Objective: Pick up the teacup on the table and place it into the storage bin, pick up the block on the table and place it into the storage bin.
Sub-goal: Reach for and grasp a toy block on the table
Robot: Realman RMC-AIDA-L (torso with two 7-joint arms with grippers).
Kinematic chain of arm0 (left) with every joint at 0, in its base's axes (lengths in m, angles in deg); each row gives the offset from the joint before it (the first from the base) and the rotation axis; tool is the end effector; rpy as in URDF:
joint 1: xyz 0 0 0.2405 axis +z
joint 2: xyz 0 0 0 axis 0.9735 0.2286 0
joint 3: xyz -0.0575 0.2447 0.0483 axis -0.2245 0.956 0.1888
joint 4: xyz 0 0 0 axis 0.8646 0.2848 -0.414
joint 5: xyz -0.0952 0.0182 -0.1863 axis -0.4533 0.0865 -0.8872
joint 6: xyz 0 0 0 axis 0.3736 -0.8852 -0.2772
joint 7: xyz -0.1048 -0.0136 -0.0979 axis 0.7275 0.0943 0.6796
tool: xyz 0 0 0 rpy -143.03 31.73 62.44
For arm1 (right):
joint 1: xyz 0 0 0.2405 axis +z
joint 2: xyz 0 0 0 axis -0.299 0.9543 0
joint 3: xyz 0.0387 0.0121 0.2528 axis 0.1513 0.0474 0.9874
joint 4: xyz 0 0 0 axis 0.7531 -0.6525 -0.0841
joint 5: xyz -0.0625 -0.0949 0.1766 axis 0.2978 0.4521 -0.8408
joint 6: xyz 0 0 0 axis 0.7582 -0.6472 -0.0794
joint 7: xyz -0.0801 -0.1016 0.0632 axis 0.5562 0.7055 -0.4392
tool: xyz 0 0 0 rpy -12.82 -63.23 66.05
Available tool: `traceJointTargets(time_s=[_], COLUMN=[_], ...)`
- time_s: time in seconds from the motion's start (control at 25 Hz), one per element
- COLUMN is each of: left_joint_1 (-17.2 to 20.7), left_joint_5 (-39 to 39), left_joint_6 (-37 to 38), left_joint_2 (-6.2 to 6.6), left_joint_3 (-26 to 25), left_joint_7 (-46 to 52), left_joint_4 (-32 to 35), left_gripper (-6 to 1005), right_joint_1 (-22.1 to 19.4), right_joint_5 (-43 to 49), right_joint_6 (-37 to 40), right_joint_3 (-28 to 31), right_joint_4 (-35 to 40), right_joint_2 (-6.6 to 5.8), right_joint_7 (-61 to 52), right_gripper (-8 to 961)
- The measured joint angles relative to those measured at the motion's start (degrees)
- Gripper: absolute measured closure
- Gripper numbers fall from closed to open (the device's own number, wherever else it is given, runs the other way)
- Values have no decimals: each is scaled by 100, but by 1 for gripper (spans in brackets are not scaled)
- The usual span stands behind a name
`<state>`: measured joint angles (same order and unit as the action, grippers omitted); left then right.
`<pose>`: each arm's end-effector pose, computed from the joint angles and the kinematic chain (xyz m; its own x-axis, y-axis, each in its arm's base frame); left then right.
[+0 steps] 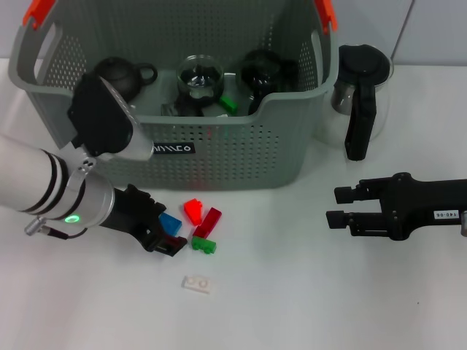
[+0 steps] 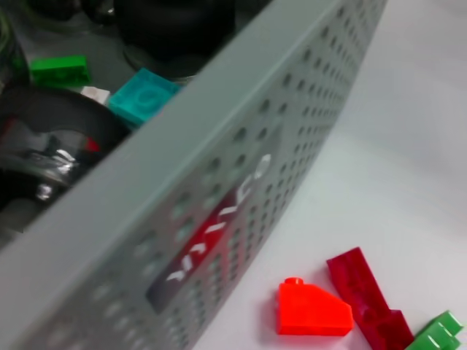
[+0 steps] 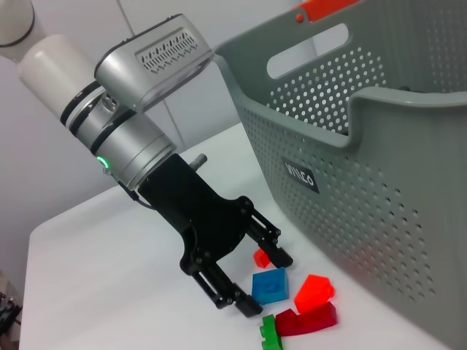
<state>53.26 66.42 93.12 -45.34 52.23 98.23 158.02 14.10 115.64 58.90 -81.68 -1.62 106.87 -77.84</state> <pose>-0.2423 0.3369 -0.0408 0.8631 0.4842 -0.1433 0.3938 -0.8230 -0.4094 0.2568 0.3302 -0.0013 0.8141 -0.4493 -0.3680 -0.4903 -0.8713 -0.0207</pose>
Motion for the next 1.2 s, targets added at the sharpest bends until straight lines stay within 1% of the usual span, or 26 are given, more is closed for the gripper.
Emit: traceJointTargets(time_s=[0.32, 0.56, 0.92, 1.2], left_joint_1=[-30, -39, 93, 147], left_joint_5=[-1, 0, 36, 144], left_joint_6=[41, 55, 57, 57], left_joint_2=[-1, 0, 29, 17], left_joint_3=[101, 306, 235, 229], left_joint_7=[5, 41, 113, 115], left_joint_4=[1, 14, 286, 298], left_gripper=[294, 297, 300, 302], right_joint_1=[-4, -10, 10, 31], right_joint_5=[0, 0, 0, 0], right_joint_6=[-41, -56, -63, -71], right_joint_3=[0, 0, 0, 0], right_joint_4=[0, 0, 0, 0], right_joint_2=[2, 2, 3, 3], right_joint_7=[-5, -8, -26, -53], right_gripper=[369, 369, 369, 369])
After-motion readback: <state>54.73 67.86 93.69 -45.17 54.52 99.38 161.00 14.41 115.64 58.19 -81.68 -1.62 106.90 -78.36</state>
